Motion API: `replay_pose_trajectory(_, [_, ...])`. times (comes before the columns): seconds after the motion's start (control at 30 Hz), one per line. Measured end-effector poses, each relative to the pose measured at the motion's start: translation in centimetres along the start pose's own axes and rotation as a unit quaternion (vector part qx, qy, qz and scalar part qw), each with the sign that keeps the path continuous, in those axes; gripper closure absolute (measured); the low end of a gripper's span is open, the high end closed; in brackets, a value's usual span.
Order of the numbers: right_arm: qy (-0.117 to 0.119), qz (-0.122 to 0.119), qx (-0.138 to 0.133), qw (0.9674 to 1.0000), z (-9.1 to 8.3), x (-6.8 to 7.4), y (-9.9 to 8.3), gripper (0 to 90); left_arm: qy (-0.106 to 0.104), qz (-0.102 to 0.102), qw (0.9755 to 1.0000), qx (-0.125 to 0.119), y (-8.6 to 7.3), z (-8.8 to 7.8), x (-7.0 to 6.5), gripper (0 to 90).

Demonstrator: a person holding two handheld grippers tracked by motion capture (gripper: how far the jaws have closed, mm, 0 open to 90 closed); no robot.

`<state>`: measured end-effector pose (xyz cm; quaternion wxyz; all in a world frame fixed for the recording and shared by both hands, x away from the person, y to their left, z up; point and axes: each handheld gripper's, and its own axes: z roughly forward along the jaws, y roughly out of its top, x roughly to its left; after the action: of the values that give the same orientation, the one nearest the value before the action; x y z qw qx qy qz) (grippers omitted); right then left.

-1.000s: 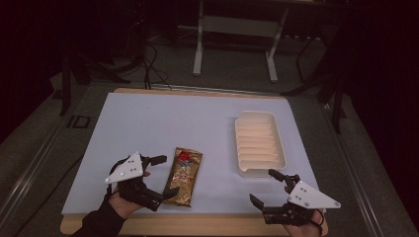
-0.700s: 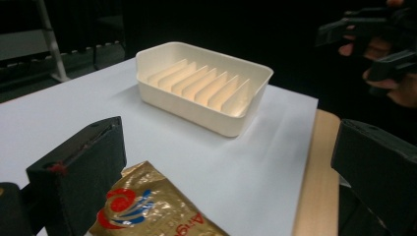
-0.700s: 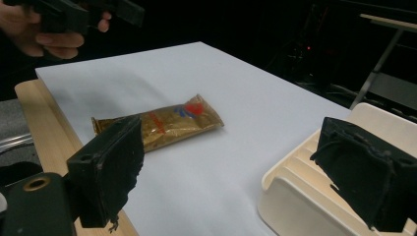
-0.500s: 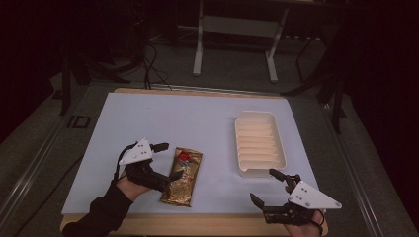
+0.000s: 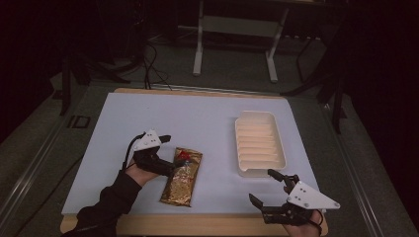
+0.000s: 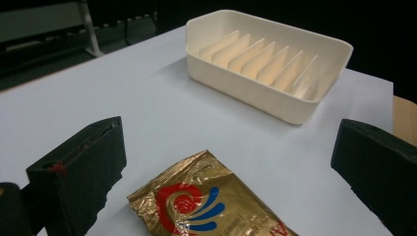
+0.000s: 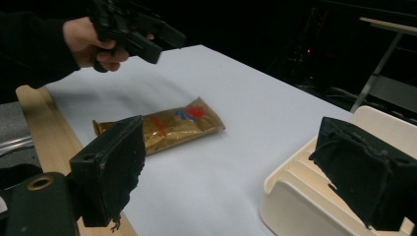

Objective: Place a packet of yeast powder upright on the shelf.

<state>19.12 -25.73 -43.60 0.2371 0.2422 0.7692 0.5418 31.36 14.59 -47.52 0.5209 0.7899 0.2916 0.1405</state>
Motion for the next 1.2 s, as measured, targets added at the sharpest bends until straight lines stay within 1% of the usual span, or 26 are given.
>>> replay_pose_trajectory(0.1, [0.000,0.002,0.002,1.0000,0.0,0.0,-0.1,12.0,0.000,-0.004,0.9999,0.014,-0.3,0.7,0.7,1.5])
replay_pose_trajectory(0.13, [0.000,0.002,0.002,1.0000,0.0,0.0,-0.1,12.0,0.000,-0.004,0.9999,0.014,-0.3,0.7,0.7,2.9])
replay_pose_trajectory(0.17, [0.000,0.003,0.002,1.0000,0.0,-0.1,-0.1,12.1,0.001,-0.006,0.9997,0.025,-0.7,1.2,1.2,2.9])
replay_pose_trajectory(0.2, [0.002,0.004,0.002,1.0000,0.0,-0.1,-0.1,12.1,-0.005,-0.008,0.9996,0.028,-0.9,1.5,1.5,4.7])
replay_pose_trajectory(0.27, [0.003,0.004,0.002,1.0000,0.0,-0.2,-0.2,12.1,0.001,-0.010,0.9993,0.035,-1.2,1.9,1.9,6.3])
replay_pose_trajectory(0.3, [0.004,0.004,0.003,1.0000,0.1,-0.2,-0.2,12.1,-0.005,-0.017,0.9992,0.035,-1.4,2.1,2.2,8.2])
replay_pose_trajectory(0.37, [0.004,0.003,0.003,1.0000,0.1,-0.2,-0.2,12.1,0.000,-0.019,0.9991,0.038,-1.7,2.4,2.7,12.9])
replay_pose_trajectory(0.4, [0.005,0.004,0.002,1.0000,0.1,-0.2,-0.2,12.1,0.005,-0.017,0.9989,0.044,-1.9,2.6,2.9,15.4])
replay_pose_trajectory(0.43, [0.005,0.003,0.002,1.0000,0.1,-0.2,-0.2,12.1,0.008,-0.017,0.9987,0.048,-2.0,2.8,3.1,15.4])
replay_pose_trajectory(0.47, [0.005,0.003,0.003,1.0000,0.1,-0.1,-0.2,12.7,0.005,-0.024,0.9984,0.050,-2.2,3.0,3.3,15.7])
replay_pose_trajectory(0.5, [0.005,0.003,0.004,1.0000,0.1,-0.1,-0.2,12.8,0.008,-0.026,0.9981,0.055,-2.4,3.1,3.5,17.3])
replay_pose_trajectory(0.57, [0.006,0.004,0.006,1.0000,0.1,-0.1,-0.3,12.8,0.007,-0.032,0.9977,0.059,-2.7,3.4,3.8,19.9])
replay_pose_trajectory(0.6, [0.006,0.003,0.006,1.0000,0.2,-0.1,-0.3,12.8,0.013,-0.034,0.9973,0.064,-2.8,3.6,3.8,21.0])
replay_pose_trajectory(0.7, [0.009,0.003,0.006,0.9999,0.2,-0.1,-0.3,12.8,0.019,-0.037,0.9964,0.074,-3.2,4.1,4.1,22.9])
replay_pose_trajectory(0.73, [0.008,0.003,0.006,0.9999,0.2,-0.1,-0.3,12.9,0.015,-0.042,0.9961,0.076,-3.4,4.3,4.3,23.2])
replay_pose_trajectory(0.8, [0.010,0.003,0.006,0.9999,0.2,-0.1,-0.3,12.9,0.018,-0.041,0.9952,0.087,-3.6,4.7,4.4,24.6])
replay_pose_trajectory(0.83, [0.010,0.004,0.006,0.9999,0.2,-0.1,-0.3,12.9,0.015,-0.044,0.9948,0.091,-3.7,4.9,4.5,24.6])
replay_pose_trajectory(0.87, [0.011,0.003,0.006,0.9999,0.2,-0.1,-0.3,13.1,0.019,-0.045,0.9941,0.097,-3.8,5.2,4.5,25.0])
replay_pose_trajectory(0.9, [0.010,0.003,0.006,0.9999,0.2,-0.1,-0.3,13.1,0.016,-0.047,0.9938,0.100,-3.9,5.4,4.5,26.0])
replay_pose_trajectory(1.03, [0.012,0.006,0.007,0.9999,0.2,-0.1,-0.3,13.2,0.023,-0.043,0.9916,0.119,-4.3,6.1,4.6,29.8])
replay_pose_trajectory(1.1, [0.012,0.007,0.007,0.9999,0.2,-0.1,-0.3,13.2,0.021,-0.044,0.9906,0.128,-4.4,6.4,4.6,30.6])
replay_pose_trajectory(1.17, [0.011,0.006,0.007,0.9999,0.2,-0.1,-0.3,13.2,0.019,-0.044,0.9902,0.131,-4.6,6.7,4.6,31.4])
replay_pose_trajectory(1.2, [0.011,0.006,0.007,0.9999,0.2,-0.1,-0.4,13.2,0.018,-0.044,0.9895,0.136,-4.7,6.8,4.5,32.6])
